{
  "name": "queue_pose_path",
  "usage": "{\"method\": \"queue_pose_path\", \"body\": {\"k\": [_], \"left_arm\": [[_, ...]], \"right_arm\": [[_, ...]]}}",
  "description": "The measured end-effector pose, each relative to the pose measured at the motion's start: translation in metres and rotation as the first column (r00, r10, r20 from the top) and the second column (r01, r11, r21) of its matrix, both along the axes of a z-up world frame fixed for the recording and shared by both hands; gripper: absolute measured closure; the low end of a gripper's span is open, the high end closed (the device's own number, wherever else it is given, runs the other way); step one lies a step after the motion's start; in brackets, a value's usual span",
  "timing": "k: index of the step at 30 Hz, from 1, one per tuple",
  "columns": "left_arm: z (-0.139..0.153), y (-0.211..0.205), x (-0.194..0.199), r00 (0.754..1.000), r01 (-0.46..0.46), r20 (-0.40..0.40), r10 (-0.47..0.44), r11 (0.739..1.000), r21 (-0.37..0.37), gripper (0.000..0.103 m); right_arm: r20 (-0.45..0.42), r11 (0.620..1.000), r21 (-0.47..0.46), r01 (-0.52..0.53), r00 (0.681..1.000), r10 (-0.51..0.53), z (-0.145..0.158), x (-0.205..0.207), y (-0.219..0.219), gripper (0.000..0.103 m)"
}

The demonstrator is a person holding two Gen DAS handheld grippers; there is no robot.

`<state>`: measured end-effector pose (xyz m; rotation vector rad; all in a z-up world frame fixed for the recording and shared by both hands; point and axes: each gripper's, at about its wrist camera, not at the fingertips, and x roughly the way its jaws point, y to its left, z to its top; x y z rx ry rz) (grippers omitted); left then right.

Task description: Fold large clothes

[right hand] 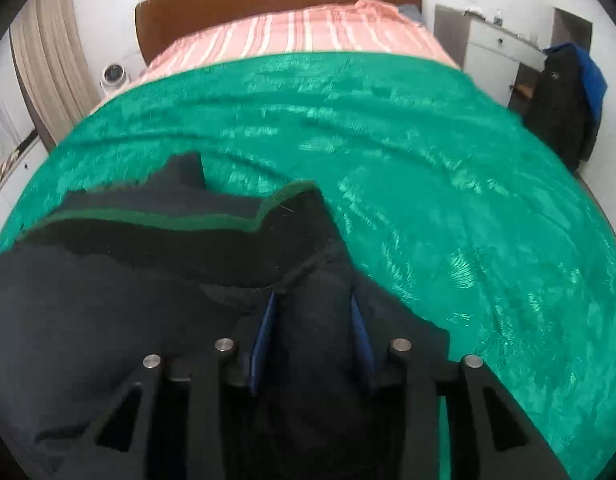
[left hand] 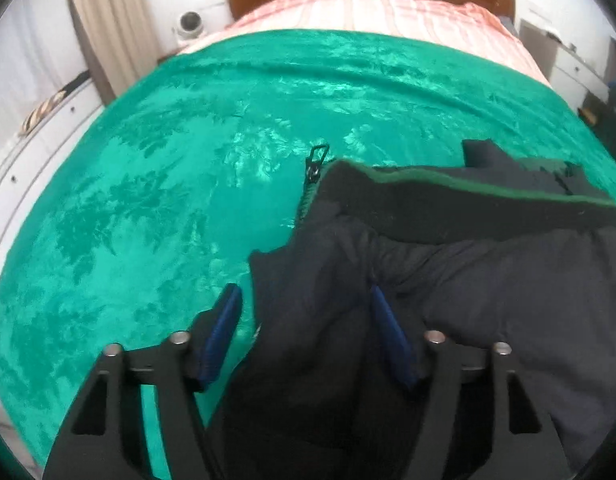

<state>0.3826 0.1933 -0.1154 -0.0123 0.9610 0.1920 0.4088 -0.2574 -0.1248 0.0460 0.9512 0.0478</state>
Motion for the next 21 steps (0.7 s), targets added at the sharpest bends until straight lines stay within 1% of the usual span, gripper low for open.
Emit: {"method": "queue_pose_path", "body": {"k": [1,2,3,4,5,7,9,11,12,13,14,15,16,17,18,20,21], "left_arm": [[0.012,0.001,-0.006,1.000,0.014,0.024,-0.014,1.000,0.005,0.033],[0.024,0.004,-0.013,0.998,0.016,0.062,-0.017,1.000,0.006,0.032],[0.042,0.005,-0.026,0.992,0.020,0.121,-0.019,1.000,-0.011,0.025],[0.055,0.005,-0.036,0.986,0.030,0.166,-0.024,0.999,-0.036,0.020],[0.067,0.000,-0.045,0.977,0.049,0.210,-0.034,0.997,-0.065,0.013],[0.088,-0.023,-0.060,0.955,0.127,0.284,-0.090,0.985,-0.115,0.010],[0.100,-0.058,-0.066,0.934,0.218,0.313,-0.172,0.969,-0.120,0.007],[0.097,-0.094,-0.065,0.914,0.295,0.319,-0.251,0.950,-0.099,0.006],[0.086,-0.117,-0.062,0.908,0.322,0.307,-0.286,0.944,-0.074,0.004],[0.072,-0.131,-0.057,0.909,0.333,0.280,-0.308,0.942,-0.048,0.004],[0.044,-0.149,-0.046,0.922,0.338,0.202,-0.330,0.941,-0.002,0.003],[0.021,-0.158,-0.039,0.934,0.334,0.130,-0.334,0.942,0.023,0.002],[-0.002,-0.164,-0.032,0.938,0.336,0.073,-0.338,0.941,0.033,0.002],[-0.012,-0.163,-0.032,0.939,0.332,0.078,-0.335,0.942,0.041,0.001],[-0.010,-0.162,-0.037,0.940,0.324,0.094,-0.327,0.945,0.045,0.002],[0.001,-0.158,-0.045,0.943,0.317,0.104,-0.317,0.948,0.022,0.003],[0.009,-0.157,-0.052,0.939,0.324,0.117,-0.324,0.946,0.019,0.003]], "right_arm": [[0.011,1.000,0.007,-0.009,1.000,0.009,0.007,-0.004,-0.003,0.061],[0.045,1.000,0.011,-0.014,0.999,0.014,0.020,-0.011,-0.004,0.057],[0.086,0.999,0.019,-0.026,0.996,0.024,0.033,-0.019,-0.007,0.055],[0.127,0.999,0.030,-0.046,0.991,0.042,0.047,-0.029,-0.007,0.050],[0.157,0.996,0.043,-0.072,0.985,0.065,0.059,-0.040,-0.005,0.044],[0.197,0.988,0.079,-0.137,0.973,0.119,0.076,-0.060,0.003,0.039],[0.224,0.973,0.111,-0.202,0.959,0.173,0.082,-0.078,0.018,0.037],[0.233,0.958,0.143,-0.250,0.949,0.213,0.083,-0.093,0.030,0.037],[0.230,0.951,0.154,-0.266,0.946,0.228,0.080,-0.103,0.032,0.036],[0.218,0.952,0.151,-0.265,0.949,0.230,0.071,-0.107,0.034,0.035],[0.194,0.959,0.145,-0.243,0.957,0.213,0.060,-0.107,0.035,0.035],[0.147,0.967,0.151,-0.203,0.972,0.181,0.044,-0.106,0.031,0.035],[0.118,0.969,0.170,-0.177,0.980,0.159,0.034,-0.107,0.026,0.035],[0.110,0.966,0.204,-0.161,0.984,0.141,0.029,-0.111,0.019,0.035],[0.116,0.964,0.222,-0.149,0.985,0.125,0.030,-0.118,0.014,0.035],[0.152,0.964,0.215,-0.154,0.981,0.123,0.040,-0.135,0.008,0.035],[0.177,0.964,0.207,-0.166,0.976,0.130,0.046,-0.146,0.007,0.035]]}}
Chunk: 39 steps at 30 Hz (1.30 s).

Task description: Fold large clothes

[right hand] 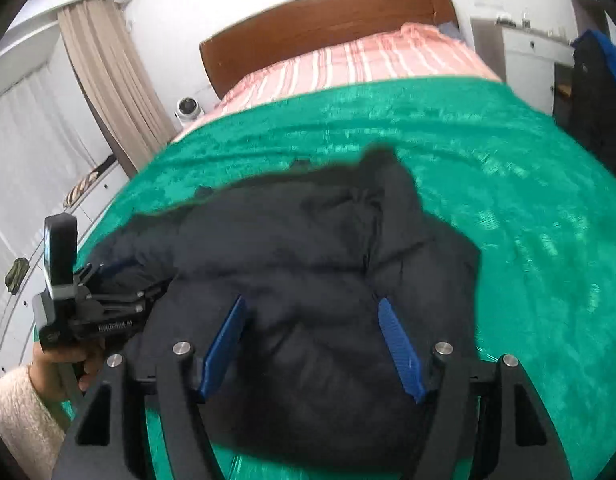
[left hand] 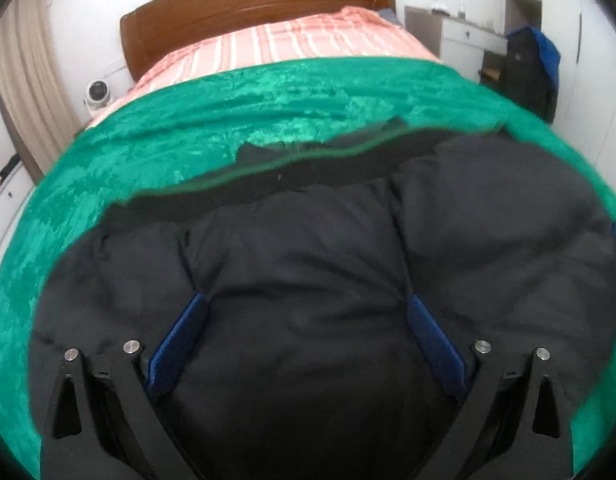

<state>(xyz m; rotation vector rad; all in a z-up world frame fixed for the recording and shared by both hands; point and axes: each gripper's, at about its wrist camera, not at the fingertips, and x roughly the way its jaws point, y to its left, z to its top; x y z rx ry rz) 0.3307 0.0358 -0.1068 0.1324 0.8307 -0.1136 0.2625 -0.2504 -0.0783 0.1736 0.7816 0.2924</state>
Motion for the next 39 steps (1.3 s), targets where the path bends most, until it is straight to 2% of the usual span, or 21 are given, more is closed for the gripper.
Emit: {"method": "queue_pose_path", "body": {"k": [4,6,9,13,16,19,24,29,32,35,39], "left_arm": [[0.021,0.005,-0.040,0.997,0.040,0.071,-0.040,0.999,0.008,0.002],[0.007,0.001,-0.049,0.997,0.042,0.063,-0.046,0.997,0.068,0.002],[-0.013,-0.007,-0.050,0.999,0.028,0.040,-0.034,0.991,0.131,0.002],[0.005,-0.006,-0.059,0.999,0.020,0.038,-0.024,0.994,0.107,0.003],[0.021,-0.004,-0.088,0.996,0.048,0.070,-0.055,0.994,0.097,0.002],[0.024,0.000,-0.126,0.996,0.057,0.069,-0.062,0.995,0.079,0.002],[-0.010,0.014,-0.171,1.000,0.018,0.002,-0.018,0.999,0.038,0.002],[-0.052,0.022,-0.181,0.995,-0.034,-0.090,0.035,0.999,0.013,0.002],[-0.066,0.021,-0.178,0.992,-0.036,-0.117,0.037,0.999,0.005,0.002],[-0.070,0.019,-0.179,0.993,-0.047,-0.112,0.046,0.999,-0.005,0.001],[-0.074,0.017,-0.177,0.992,-0.051,-0.119,0.049,0.999,-0.019,0.000]], "right_arm": [[0.072,1.000,-0.019,-0.023,0.997,0.024,0.010,-0.035,0.003,0.033],[0.091,0.999,-0.037,-0.004,0.996,0.008,0.001,-0.052,0.008,0.032],[0.055,0.999,-0.023,0.033,0.998,-0.032,-0.018,-0.070,0.012,0.032],[0.057,0.997,-0.003,0.076,0.995,-0.076,-0.029,-0.106,0.009,0.032],[0.061,0.995,-0.056,0.081,0.995,-0.077,-0.043,-0.129,0.007,0.026],[0.029,0.990,-0.112,0.081,0.997,-0.078,-0.063,-0.139,0.005,0.026],[-0.024,0.989,-0.088,0.116,0.993,-0.119,-0.086,-0.143,-0.006,0.026],[-0.034,0.989,-0.096,0.112,0.993,-0.116,-0.094,-0.147,-0.004,0.026],[-0.027,0.988,-0.109,0.109,0.993,-0.113,-0.093,-0.149,-0.002,0.026],[-0.029,0.986,-0.128,0.105,0.994,-0.109,-0.097,-0.154,0.003,0.026],[-0.023,0.983,-0.160,0.091,0.995,-0.096,-0.102,-0.155,0.008,0.022]]}}
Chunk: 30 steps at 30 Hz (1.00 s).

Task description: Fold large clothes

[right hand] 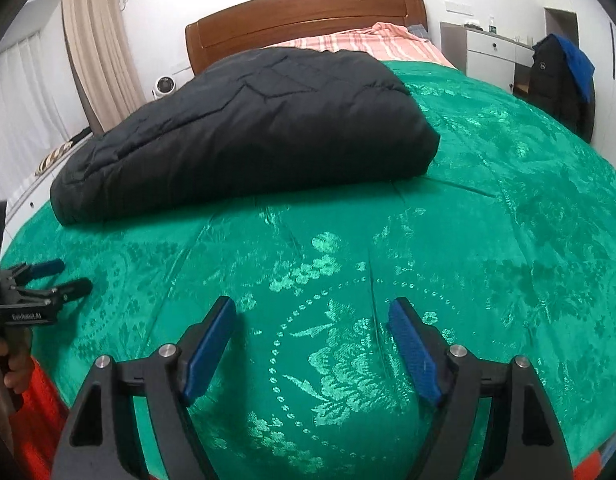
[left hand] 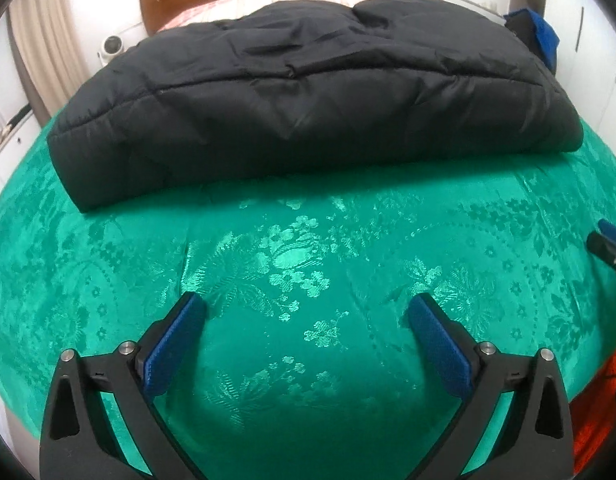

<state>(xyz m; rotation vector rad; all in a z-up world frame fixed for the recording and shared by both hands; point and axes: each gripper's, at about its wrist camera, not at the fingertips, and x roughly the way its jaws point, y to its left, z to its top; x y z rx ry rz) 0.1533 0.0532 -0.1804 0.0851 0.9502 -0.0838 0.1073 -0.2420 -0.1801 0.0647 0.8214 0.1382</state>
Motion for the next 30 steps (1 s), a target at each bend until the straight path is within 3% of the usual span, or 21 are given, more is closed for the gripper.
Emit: {"method": "queue_pose_path", "body": {"k": [4,12,18,22,26,30], "left_arm": [[-0.005,0.002,-0.006,1.000,0.000,0.003,0.000,1.000,0.000,0.000],[-0.011,-0.006,-0.002,1.000,-0.006,-0.005,0.006,1.000,0.017,0.000],[0.015,-0.011,0.005,0.998,-0.014,-0.058,0.014,1.000,-0.010,0.001],[0.070,-0.018,0.015,0.996,0.026,0.083,-0.024,0.999,-0.024,0.001],[0.127,-0.012,0.050,0.975,0.043,0.223,-0.022,0.995,-0.089,0.001],[0.128,-0.020,0.082,0.966,0.079,0.249,-0.067,0.996,-0.038,0.001]], "right_arm": [[0.002,1.000,-0.021,-0.015,1.000,0.015,-0.007,-0.001,0.006,0.015],[0.005,1.000,-0.021,-0.021,1.000,0.021,-0.011,-0.005,0.010,0.012],[0.004,0.999,-0.035,-0.032,0.999,0.032,-0.014,-0.005,0.011,0.009],[0.003,0.999,-0.020,-0.032,0.999,0.032,-0.015,-0.005,0.010,0.007],[0.002,0.999,-0.024,-0.035,0.999,0.035,-0.015,-0.003,0.013,0.004],[0.002,0.999,-0.025,-0.033,0.999,0.033,-0.015,-0.003,0.014,0.004]]}}
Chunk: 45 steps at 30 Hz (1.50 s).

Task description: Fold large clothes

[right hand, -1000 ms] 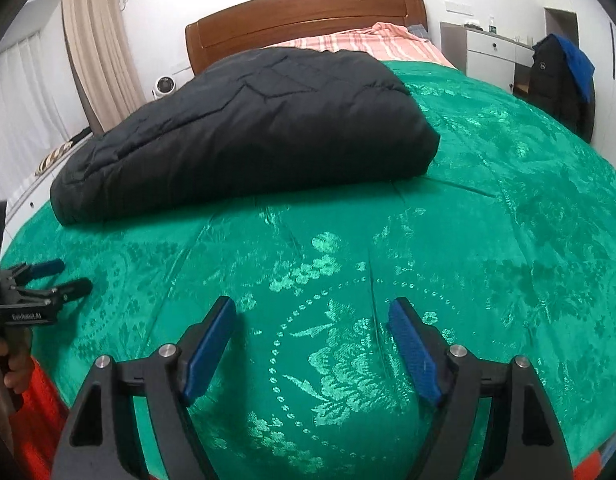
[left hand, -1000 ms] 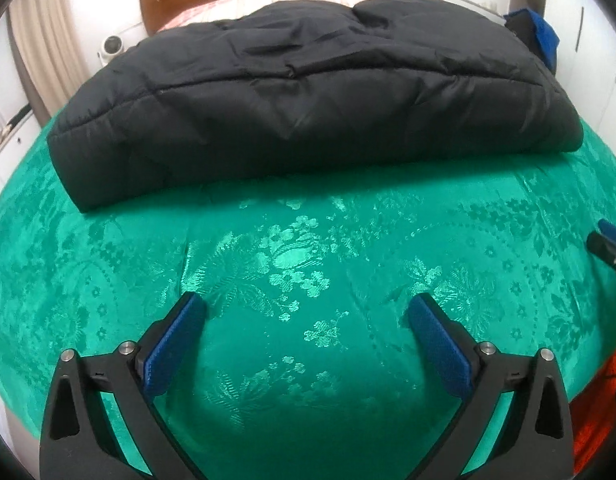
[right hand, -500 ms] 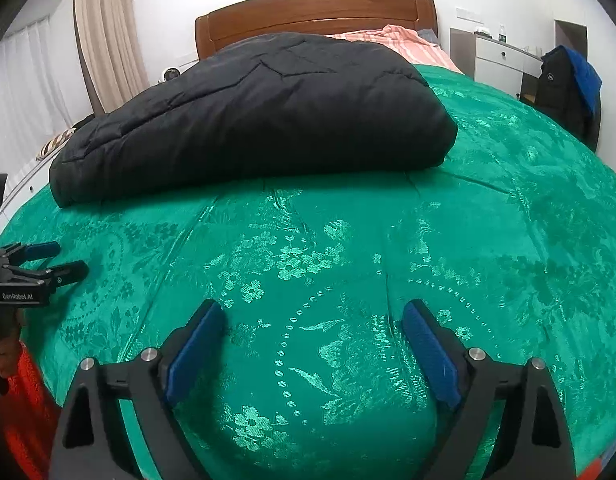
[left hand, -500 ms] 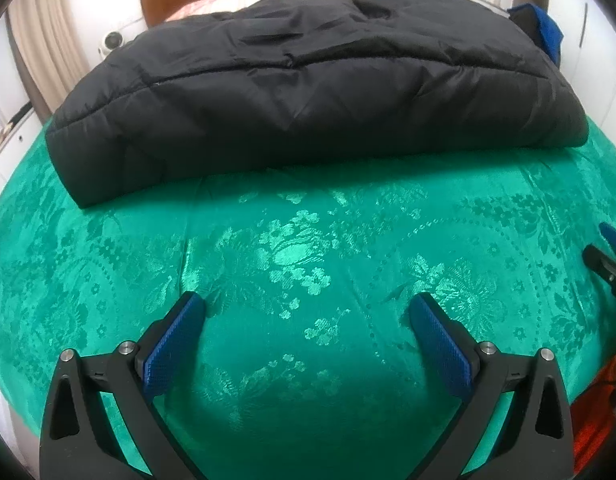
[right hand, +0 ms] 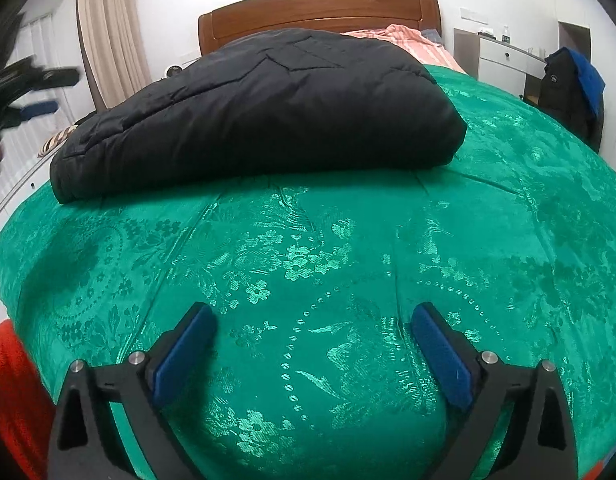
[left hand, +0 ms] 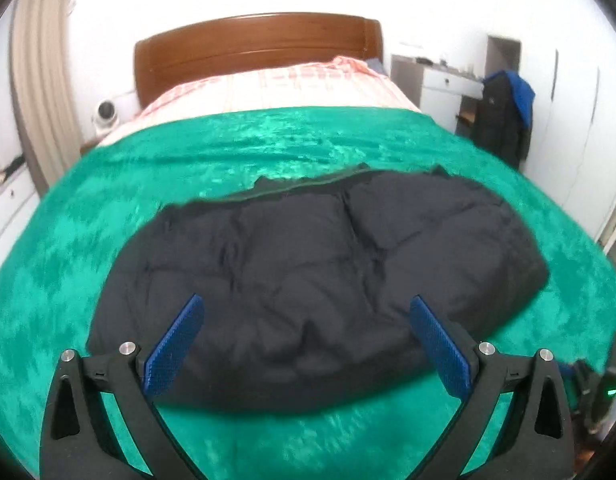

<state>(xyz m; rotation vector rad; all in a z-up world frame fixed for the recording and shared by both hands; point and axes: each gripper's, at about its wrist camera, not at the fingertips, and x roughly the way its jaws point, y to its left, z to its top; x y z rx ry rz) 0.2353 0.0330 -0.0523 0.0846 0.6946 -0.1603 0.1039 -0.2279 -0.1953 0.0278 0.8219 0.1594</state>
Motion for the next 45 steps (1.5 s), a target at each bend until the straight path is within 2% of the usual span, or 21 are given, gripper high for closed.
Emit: {"method": "queue_pose_path", "body": {"k": [3,6,8,12,15,20,27,31,36,41,45], "left_arm": [[-0.030,-0.014,0.008,0.998,0.056,-0.038,-0.053,0.995,0.081,0.001],[-0.069,-0.038,0.008,0.991,0.102,-0.109,-0.079,0.968,0.228,0.001],[-0.084,-0.041,0.000,0.990,0.099,-0.123,-0.069,0.960,0.261,0.001],[-0.092,-0.043,-0.022,0.986,0.121,-0.142,-0.082,0.949,0.291,0.001],[-0.086,-0.038,-0.041,0.983,0.130,-0.158,-0.094,0.962,0.239,0.001],[-0.072,-0.019,-0.068,0.981,0.097,-0.180,-0.071,0.986,0.137,0.001],[-0.049,0.002,-0.100,0.989,0.060,-0.144,-0.046,0.994,0.094,0.001],[-0.046,0.019,-0.112,0.990,0.030,-0.140,-0.019,0.997,0.074,0.001],[-0.023,0.035,-0.122,0.993,-0.016,-0.121,0.015,1.000,-0.013,0.001],[0.014,0.026,-0.098,0.999,-0.008,-0.043,0.006,0.999,-0.041,0.001],[0.031,0.006,-0.034,1.000,0.012,-0.027,-0.012,1.000,0.018,0.001]], "right_arm": [[-0.003,1.000,0.003,0.000,1.000,0.000,0.000,0.000,0.001,0.004],[-0.004,1.000,-0.001,-0.001,1.000,0.001,0.000,0.000,0.001,0.004],[-0.007,1.000,0.000,-0.001,1.000,0.001,0.001,0.000,0.001,0.004],[-0.003,1.000,-0.002,-0.006,1.000,0.006,0.000,-0.002,0.001,0.004],[-0.006,1.000,0.002,-0.006,1.000,0.006,0.001,-0.003,0.000,0.004],[-0.014,1.000,-0.003,-0.004,1.000,0.004,0.001,-0.006,0.000,0.004],[-0.039,1.000,-0.006,0.008,0.999,-0.008,0.007,-0.015,0.003,0.004],[-0.045,0.999,0.041,0.016,0.999,-0.015,0.018,-0.025,0.000,0.004],[-0.032,0.996,0.088,0.013,0.999,-0.010,0.044,-0.036,-0.003,0.004],[0.002,0.990,0.142,0.004,1.000,-0.004,0.063,-0.041,-0.003,0.004],[0.004,0.986,0.165,-0.011,1.000,0.011,0.062,-0.034,0.001,0.004]]}}
